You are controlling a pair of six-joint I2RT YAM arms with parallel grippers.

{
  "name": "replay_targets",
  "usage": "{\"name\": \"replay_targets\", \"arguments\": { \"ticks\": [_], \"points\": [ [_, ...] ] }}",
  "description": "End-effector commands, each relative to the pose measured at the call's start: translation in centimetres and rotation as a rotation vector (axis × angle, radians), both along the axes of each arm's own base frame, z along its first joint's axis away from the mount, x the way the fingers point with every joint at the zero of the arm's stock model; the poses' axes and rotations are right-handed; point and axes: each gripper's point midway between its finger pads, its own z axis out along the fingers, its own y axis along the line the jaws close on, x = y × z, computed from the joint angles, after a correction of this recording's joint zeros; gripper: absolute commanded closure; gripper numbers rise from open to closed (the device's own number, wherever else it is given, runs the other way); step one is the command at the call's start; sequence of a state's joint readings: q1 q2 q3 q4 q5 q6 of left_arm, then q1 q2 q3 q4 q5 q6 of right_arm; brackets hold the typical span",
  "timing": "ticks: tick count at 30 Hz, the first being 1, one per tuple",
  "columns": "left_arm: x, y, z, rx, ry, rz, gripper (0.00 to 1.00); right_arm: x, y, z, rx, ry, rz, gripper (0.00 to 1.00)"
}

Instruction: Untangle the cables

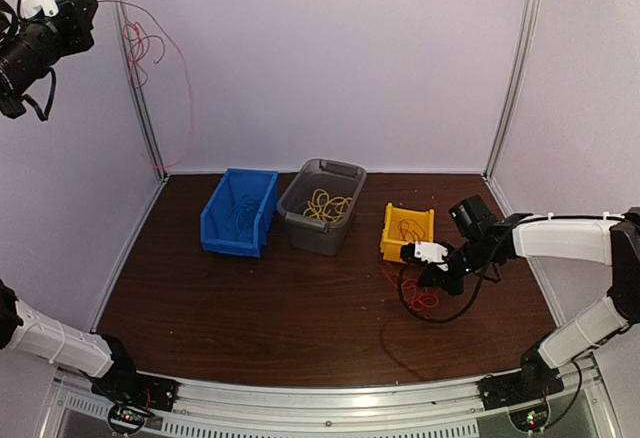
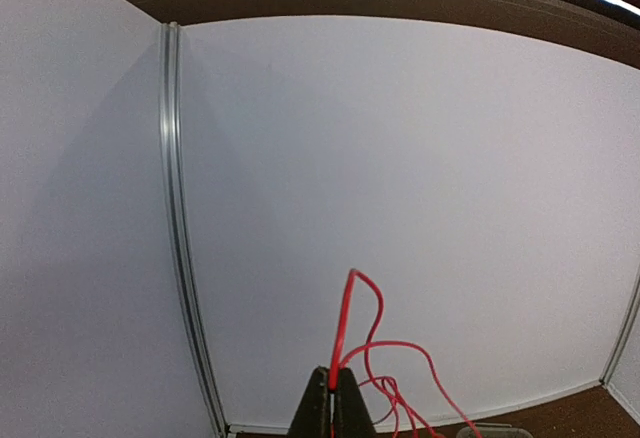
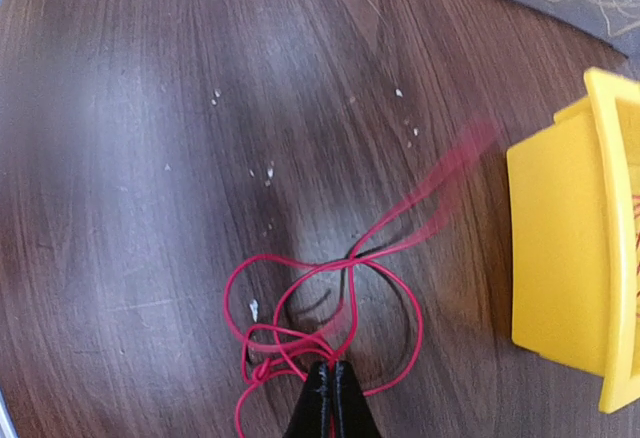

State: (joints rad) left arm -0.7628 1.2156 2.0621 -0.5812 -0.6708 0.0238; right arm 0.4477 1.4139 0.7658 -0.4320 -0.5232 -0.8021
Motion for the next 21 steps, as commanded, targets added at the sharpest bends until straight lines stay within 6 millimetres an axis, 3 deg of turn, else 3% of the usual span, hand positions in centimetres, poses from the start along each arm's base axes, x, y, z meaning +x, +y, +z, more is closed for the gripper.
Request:
{"name": "replay_targets", "arguments": {
  "ticks": [1,4,7,11,13,17,21],
  "points": [
    [-0.9,2.8,2.6,0.008,-0.070,0.137,1.00,-0.8,-2.8,-1.8,-0.044,0.056,-0.025,1.00],
    [-1.1,3.3,2.8,0.002,-0.079,0.156,1.00,-1.4,-5.9,-2.0,-0.074,0.066,-0.056,1.00],
    [0.0,0.3,0.6,0.037,-0.039,0.038,1.00,-1.9,-7.0,-0.5,-0.065,0.046,-0.057,1.00],
    [2.2,-6.2,-6.2,0.039,0.097,-0.213,1.00,-1.8,-5.1,4.4,0.077,0.020,-0.052,1.00],
    [2.8,-8.3,-9.4,0.027,0.154,-0.290,1.00,-1.5,-4.3,6.5,0.125,0.010,-0.046,1.00],
    [2.6,-9.9,-13.7,0.007,0.201,-0.374,1.00,-0.7,-3.5,10.3,0.187,-0.025,-0.046,1.00],
    [1.6,-10.4,-16.3,-0.008,0.210,-0.439,1.00,-0.2,-2.9,13.7,0.245,-0.070,-0.052,1.00]
  ]
}}
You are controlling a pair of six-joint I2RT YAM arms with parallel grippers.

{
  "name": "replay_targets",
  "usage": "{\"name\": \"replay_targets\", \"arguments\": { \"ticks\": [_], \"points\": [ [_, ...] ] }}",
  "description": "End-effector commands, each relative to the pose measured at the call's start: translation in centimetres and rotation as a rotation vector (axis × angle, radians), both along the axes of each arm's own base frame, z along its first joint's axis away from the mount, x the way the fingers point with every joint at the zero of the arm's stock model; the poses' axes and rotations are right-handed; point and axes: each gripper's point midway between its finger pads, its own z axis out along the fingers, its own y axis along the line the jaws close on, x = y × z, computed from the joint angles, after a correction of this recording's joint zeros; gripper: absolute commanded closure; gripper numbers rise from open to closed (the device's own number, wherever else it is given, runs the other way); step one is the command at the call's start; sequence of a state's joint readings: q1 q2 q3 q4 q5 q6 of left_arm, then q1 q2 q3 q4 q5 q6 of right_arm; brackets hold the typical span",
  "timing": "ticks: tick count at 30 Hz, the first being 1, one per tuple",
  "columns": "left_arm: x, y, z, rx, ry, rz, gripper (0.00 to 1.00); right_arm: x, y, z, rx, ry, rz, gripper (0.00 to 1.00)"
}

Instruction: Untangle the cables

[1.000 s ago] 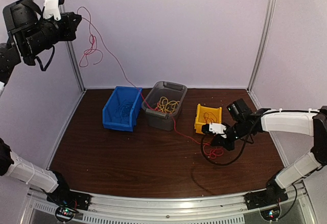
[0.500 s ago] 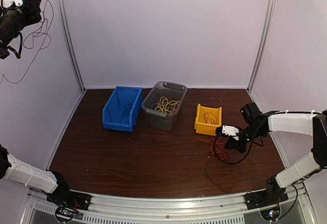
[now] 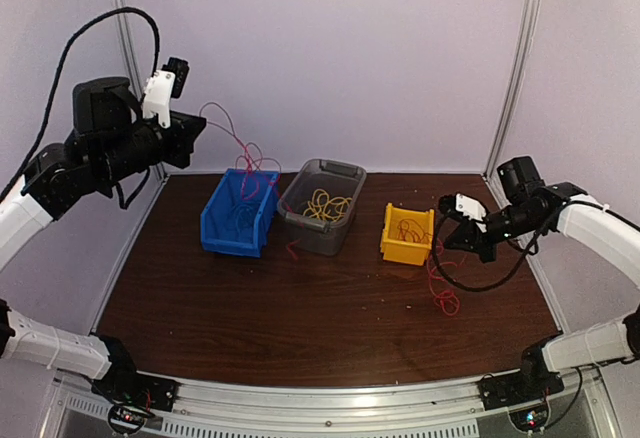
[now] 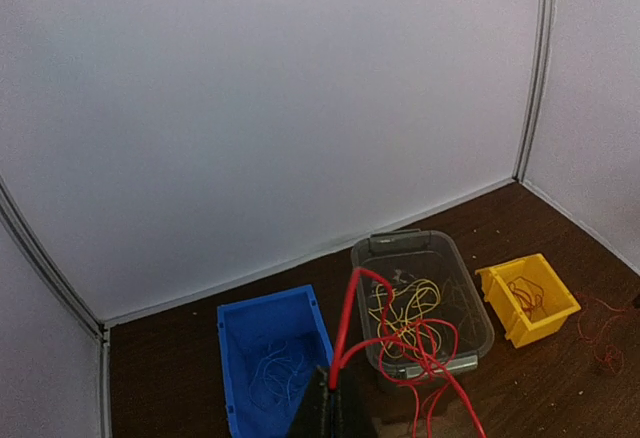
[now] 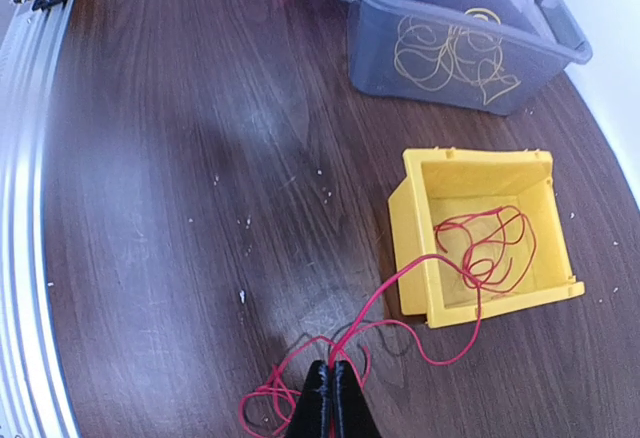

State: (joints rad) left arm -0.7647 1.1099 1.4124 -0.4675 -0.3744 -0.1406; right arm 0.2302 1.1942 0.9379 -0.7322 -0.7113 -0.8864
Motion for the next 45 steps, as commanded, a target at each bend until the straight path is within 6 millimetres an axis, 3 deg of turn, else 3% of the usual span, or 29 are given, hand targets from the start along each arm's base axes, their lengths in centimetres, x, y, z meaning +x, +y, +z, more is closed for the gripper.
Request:
{"name": "replay_targets", "arguments": {
  "ticks": [1,10,15,20,22,24,30,35,39,45],
  "points": [
    [-2.9,-0.6,2.6,-0.185,-0.077,-0.143,1.00,-0.7,1.1,4.1,0.096,-0.002,0.007,1.00],
    [-5.9,-6.9,-2.3,-0.174,0.069,-0.497,1.00,0.7,2.3,13.6,0.214,-0.092,0.010,1.00],
    [-7.1,-9.5,-5.2,-0.180,0.159,-0.598,1.00,1.5,3.1,18.6,0.298,-0.139,0.010,1.00],
    [-6.9,-11.5,-10.9,-0.167,0.270,-0.632,0.99,2.6,3.9,21.7,0.391,-0.167,0.004,1.00],
    [-6.3,-12.1,-12.7,-0.141,0.305,-0.608,0.64,2.8,4.2,23.0,0.430,-0.175,0.008,1.00],
    [-5.7,-12.4,-13.7,-0.118,0.315,-0.572,0.48,3.0,4.5,24.3,0.467,-0.184,0.014,1.00],
    [-4.7,-15.6,-13.7,-0.136,0.280,-0.595,0.36,2.8,5.2,27.3,0.548,-0.187,0.047,1.00],
    [-4.1,-21.0,-14.1,-0.270,0.227,-0.644,0.34,2.6,5.7,29.2,0.617,-0.183,0.066,1.00],
    [-5.0,-25.5,-13.7,-0.431,0.187,-0.735,0.30,2.6,6.1,30.2,0.651,-0.185,0.072,1.00],
    [-4.9,-31.3,-15.2,-0.554,0.299,-0.794,0.31,2.7,6.6,30.7,0.665,-0.198,0.082,1.00]
  ]
}}
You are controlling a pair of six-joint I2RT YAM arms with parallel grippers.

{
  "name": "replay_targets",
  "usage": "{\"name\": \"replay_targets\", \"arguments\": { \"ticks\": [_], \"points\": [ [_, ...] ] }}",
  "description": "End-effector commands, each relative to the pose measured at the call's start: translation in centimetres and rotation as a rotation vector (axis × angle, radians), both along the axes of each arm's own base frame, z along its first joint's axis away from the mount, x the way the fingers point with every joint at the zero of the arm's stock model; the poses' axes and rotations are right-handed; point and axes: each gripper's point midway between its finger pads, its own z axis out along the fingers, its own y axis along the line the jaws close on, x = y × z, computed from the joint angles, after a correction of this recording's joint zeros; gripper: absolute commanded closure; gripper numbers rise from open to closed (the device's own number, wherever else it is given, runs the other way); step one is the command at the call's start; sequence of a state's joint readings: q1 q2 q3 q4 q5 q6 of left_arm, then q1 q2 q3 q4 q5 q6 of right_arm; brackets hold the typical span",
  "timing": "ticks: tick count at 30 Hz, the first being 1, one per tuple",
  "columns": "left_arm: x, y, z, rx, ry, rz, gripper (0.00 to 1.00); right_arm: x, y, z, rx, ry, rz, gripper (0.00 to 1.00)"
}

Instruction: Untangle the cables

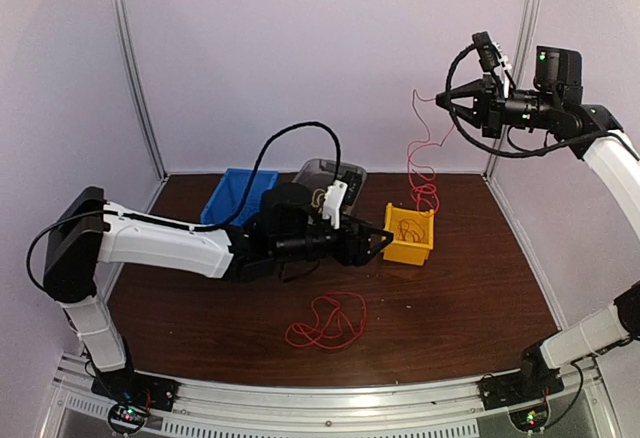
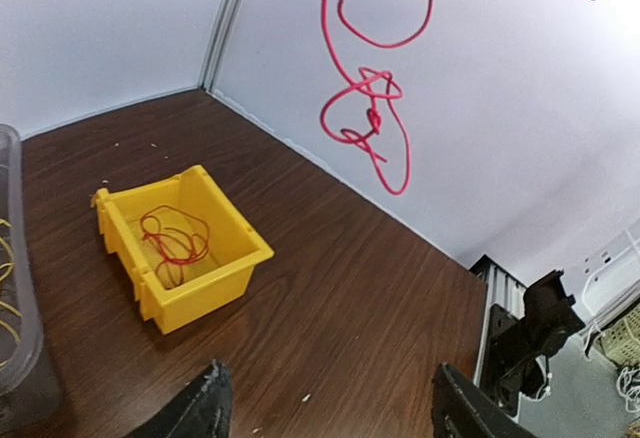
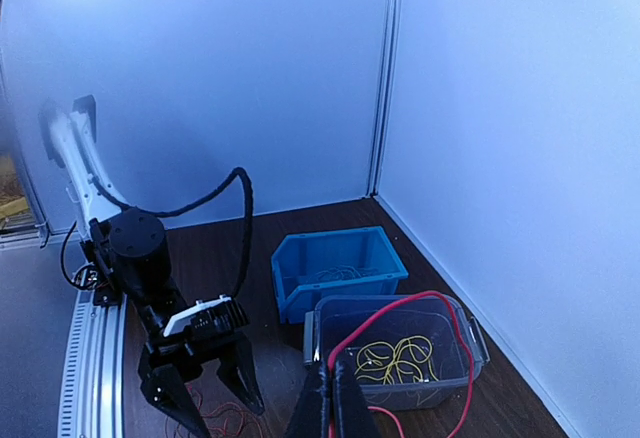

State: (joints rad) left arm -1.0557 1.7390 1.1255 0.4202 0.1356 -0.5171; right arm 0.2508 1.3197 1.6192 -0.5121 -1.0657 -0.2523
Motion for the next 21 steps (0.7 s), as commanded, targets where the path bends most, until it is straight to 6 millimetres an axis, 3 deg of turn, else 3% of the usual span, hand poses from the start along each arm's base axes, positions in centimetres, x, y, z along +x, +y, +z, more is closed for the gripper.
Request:
{"name": "replay_targets", "arguments": {
  "ticks": [1,7,11,16,18,19,21],
  "points": [
    [0.2,-3.4,5.6,-0.304,0.054,-0.051,0.31,-0.4,0.9,1.8,0.036,-0.044,0.028,1.00],
    [0.9,-6.1,5.0,-0.418,0.170,-0.095,0.33,-0.5,1.8,0.8,0.016,-0.044,0.031,1.00],
    [1.8,-7.3,5.0,-0.445,0.194,-0.107,0.41,-1.0,2.3,0.7,0.017,-0.042,0.046,1.00],
    [3.3,-7.1,4.5,-0.512,0.250,-0.104,0.68,-1.3,2.5,0.6,0.020,-0.038,0.053,1.00],
    [3.8,-6.7,4.2,-0.535,0.269,-0.110,0.93,-1.2,2.5,0.5,0.020,-0.035,0.050,1.00],
    [4.1,-6.6,3.8,-0.536,0.284,-0.101,1.00,-1.0,2.4,0.5,0.018,-0.037,0.036,1.00],
    [4.5,-6.2,2.6,-0.524,0.320,-0.070,1.00,-0.2,2.0,0.7,0.013,-0.051,-0.007,1.00]
  ]
}}
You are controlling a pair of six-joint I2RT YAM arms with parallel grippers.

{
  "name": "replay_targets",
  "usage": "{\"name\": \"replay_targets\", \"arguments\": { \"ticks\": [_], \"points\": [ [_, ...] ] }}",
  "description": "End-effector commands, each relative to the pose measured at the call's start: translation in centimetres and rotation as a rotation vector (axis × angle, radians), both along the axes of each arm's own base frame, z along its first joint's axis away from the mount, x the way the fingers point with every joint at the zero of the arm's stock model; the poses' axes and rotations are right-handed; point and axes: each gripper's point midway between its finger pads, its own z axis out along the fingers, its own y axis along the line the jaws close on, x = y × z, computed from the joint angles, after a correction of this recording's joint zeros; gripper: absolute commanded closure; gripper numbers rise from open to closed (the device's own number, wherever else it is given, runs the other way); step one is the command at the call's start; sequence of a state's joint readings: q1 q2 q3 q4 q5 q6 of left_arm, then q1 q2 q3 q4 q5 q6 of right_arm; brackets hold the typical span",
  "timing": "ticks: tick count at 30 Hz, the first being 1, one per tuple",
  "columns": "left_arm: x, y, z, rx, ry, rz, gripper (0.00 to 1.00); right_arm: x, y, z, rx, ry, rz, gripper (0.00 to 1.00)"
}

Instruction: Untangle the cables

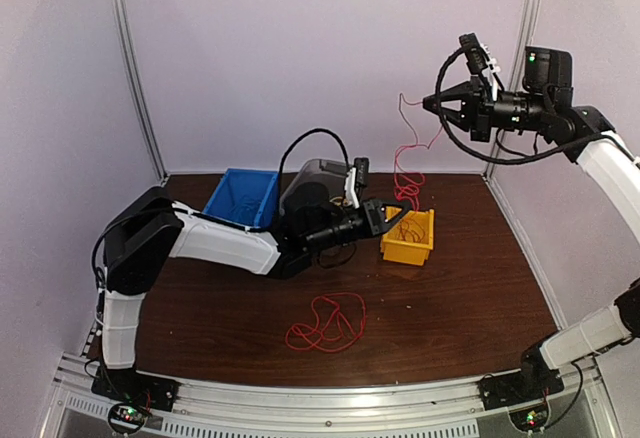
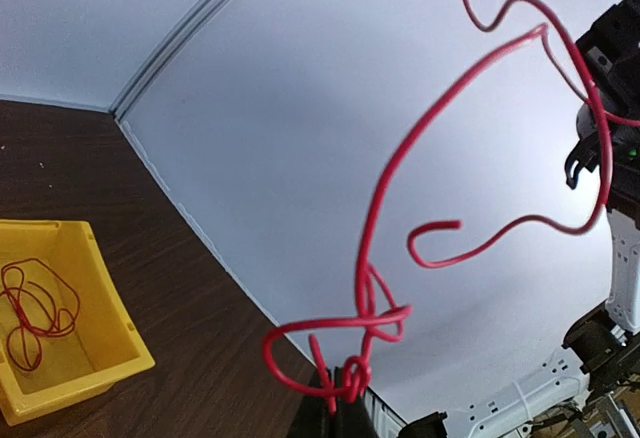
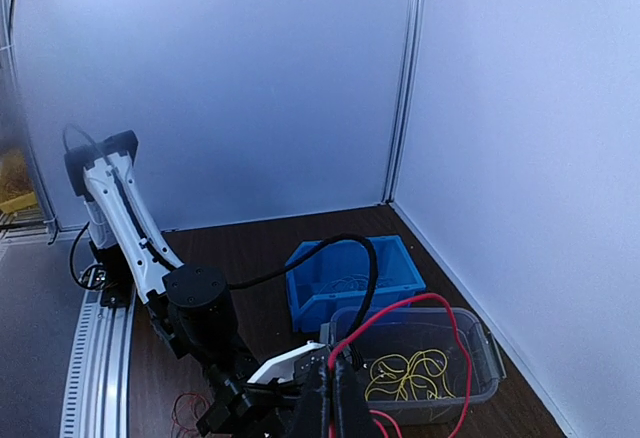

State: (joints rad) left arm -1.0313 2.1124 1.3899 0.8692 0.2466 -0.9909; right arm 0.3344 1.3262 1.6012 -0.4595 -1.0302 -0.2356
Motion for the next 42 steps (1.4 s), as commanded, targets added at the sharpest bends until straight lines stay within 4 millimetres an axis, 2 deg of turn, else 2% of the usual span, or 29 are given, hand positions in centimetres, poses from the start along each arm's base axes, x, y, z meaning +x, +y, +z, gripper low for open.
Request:
{"name": "replay_targets", "arguments": {
  "ticks": [1,7,10,12,14,16,19,22,25,26,28,31,37,40,42],
  "points": [
    [1.2,1.1,-0.3,-0.062,0.060,0.013,1.00,1.4,-0.8,1.1,0.005,-0.050,-0.085,1.00],
    [2.1,1.3,-5.0,0.056,0.159,0.044,1.00,5.6,-3.6,4.7,0.058,-0.143,-0.245,1.00],
    [2.3,1.2,-6.6,0.088,0.191,0.040,1.00,7.8,-4.8,5.7,0.094,-0.170,-0.305,1.00],
    [2.5,1.1,-6.9,0.100,0.196,0.046,1.00,9.3,-5.2,5.1,0.082,-0.175,-0.347,1.00],
    [3.2,0.8,-6.2,0.097,0.175,0.064,1.00,10.9,-5.3,2.8,0.040,-0.163,-0.376,1.00],
    [4.7,0.1,-5.3,0.110,0.137,0.095,1.00,12.3,-5.4,-0.5,-0.012,-0.135,-0.396,1.00],
    [7.3,-1.5,-4.4,0.152,0.090,0.146,1.00,13.3,-5.6,-5.0,-0.073,-0.093,-0.418,1.00],
    [9.6,-2.6,-4.8,0.212,0.077,0.221,1.00,13.9,-5.8,-8.1,-0.110,-0.059,-0.435,1.00],
    [11.3,-2.8,-6.4,0.282,0.089,0.280,0.99,14.5,-5.9,-10.9,-0.143,-0.021,-0.442,1.00],
    [11.7,-3.1,-6.6,0.292,0.089,0.280,0.95,14.6,-5.9,-12.3,-0.156,0.000,-0.442,1.00],
    [12.4,-3.6,-7.4,0.311,0.098,0.263,0.77,14.8,-5.9,-14.3,-0.173,0.028,-0.442,1.00],
    [12.5,-4.1,-7.9,0.313,0.098,0.231,0.59,15.3,-5.9,-17.8,-0.208,0.085,-0.437,1.00],
    [12.2,-3.5,-8.1,0.351,0.089,0.225,0.46,15.9,-5.8,-23.7,-0.277,0.186,-0.421,1.00],
    [11.3,-3.1,-7.3,0.335,0.072,0.197,0.40,16.0,-5.6,-26.2,-0.307,0.240,-0.399,1.00],
    [10.6,-2.7,-6.3,0.308,0.056,0.177,0.38,16.1,-5.6,-27.2,-0.316,0.262,-0.395,1.00]
  ]
}}
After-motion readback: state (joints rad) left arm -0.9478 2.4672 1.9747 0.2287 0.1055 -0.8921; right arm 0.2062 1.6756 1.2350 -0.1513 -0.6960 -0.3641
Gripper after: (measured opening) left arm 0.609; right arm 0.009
